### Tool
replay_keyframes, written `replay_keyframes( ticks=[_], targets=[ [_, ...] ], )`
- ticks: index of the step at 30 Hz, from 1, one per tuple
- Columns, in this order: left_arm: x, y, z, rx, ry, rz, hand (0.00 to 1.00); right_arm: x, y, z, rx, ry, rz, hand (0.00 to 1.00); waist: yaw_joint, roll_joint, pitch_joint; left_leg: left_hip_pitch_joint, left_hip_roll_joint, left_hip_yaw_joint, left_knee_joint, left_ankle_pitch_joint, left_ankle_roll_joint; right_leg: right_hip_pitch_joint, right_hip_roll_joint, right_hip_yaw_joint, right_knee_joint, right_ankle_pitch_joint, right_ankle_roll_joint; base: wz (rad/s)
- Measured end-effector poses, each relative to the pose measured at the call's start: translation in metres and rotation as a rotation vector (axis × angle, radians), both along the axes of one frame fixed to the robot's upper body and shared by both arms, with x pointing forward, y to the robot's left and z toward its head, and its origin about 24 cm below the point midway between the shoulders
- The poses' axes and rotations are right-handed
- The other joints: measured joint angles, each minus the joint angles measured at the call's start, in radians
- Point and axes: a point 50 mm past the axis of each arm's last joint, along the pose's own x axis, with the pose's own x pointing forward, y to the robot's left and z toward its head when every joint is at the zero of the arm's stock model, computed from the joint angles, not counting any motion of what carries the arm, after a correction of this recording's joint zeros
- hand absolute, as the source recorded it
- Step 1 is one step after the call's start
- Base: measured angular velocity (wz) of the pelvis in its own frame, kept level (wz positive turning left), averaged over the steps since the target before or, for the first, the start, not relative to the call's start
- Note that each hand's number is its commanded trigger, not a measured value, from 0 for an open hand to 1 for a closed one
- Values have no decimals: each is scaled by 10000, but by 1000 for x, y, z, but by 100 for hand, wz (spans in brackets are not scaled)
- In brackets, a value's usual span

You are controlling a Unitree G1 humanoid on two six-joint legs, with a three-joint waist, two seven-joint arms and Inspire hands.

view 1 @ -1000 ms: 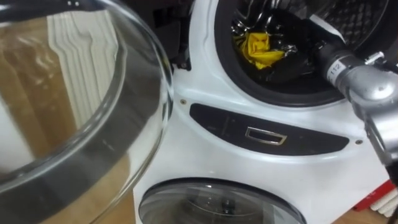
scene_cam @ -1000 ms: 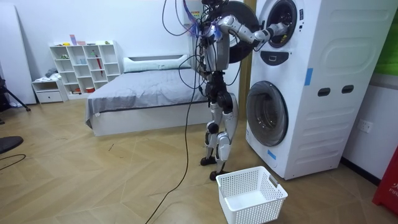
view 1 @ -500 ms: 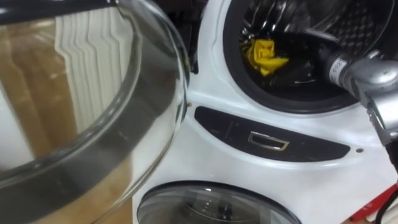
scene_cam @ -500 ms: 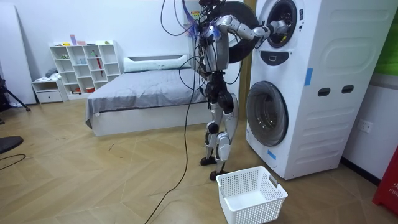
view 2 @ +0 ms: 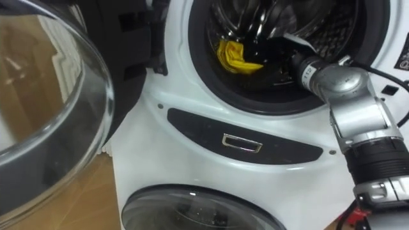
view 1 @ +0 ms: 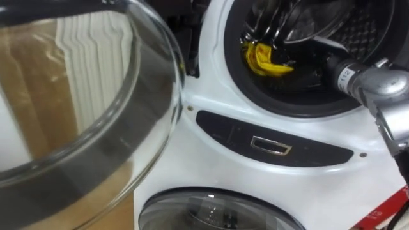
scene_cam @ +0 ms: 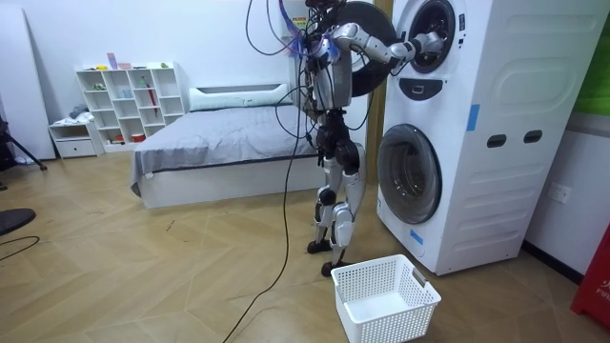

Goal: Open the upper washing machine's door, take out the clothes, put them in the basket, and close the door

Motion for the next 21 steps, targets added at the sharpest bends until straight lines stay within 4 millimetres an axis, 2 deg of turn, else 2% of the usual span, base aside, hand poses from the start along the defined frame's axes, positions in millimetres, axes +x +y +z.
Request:
replay_keyframes(
  ticks=[6, 12, 19, 20, 21],
  targets=[
    [6, -1, 1, 5, -134, -60, 0, -1, 4, 6, -158, -318, 185, 100, 46, 64, 10, 21, 48, 126, -29, 8, -16, -47, 32, 37, 2, 3, -6, -4],
    [23, -6, 4, -189, -686, 92, 0, -2, 7, 9, -175, -567, 203, 100, 156, 65, -2, 28, 103, 261, -82, 16, -33, -153, 88, 96, 3, 36, -59, -8],
    [30, -8, 6, -198, -1125, -176, 0, -7, 17, 7, -437, -1310, 84, 100, 214, 37, -41, 8, 142, 307, -122, 11, -53, -223, 121, 153, 6, 41, -66, -2],
    [30, -8, 6, -195, -1115, -192, 0, -9, 20, 10, -501, -1500, 39, 100, 268, 22, -88, -6, 148, 377, -161, 11, -54, -295, 126, 238, 23, 41, -66, -14],
    [30, -8, 5, -201, -1114, -189, 0, -9, 21, 11, -495, -1585, 13, 100, 319, 42, -96, -10, 152, 444, -186, 11, -54, -336, 129, 265, 24, 40, -67, -22]
  ],
)
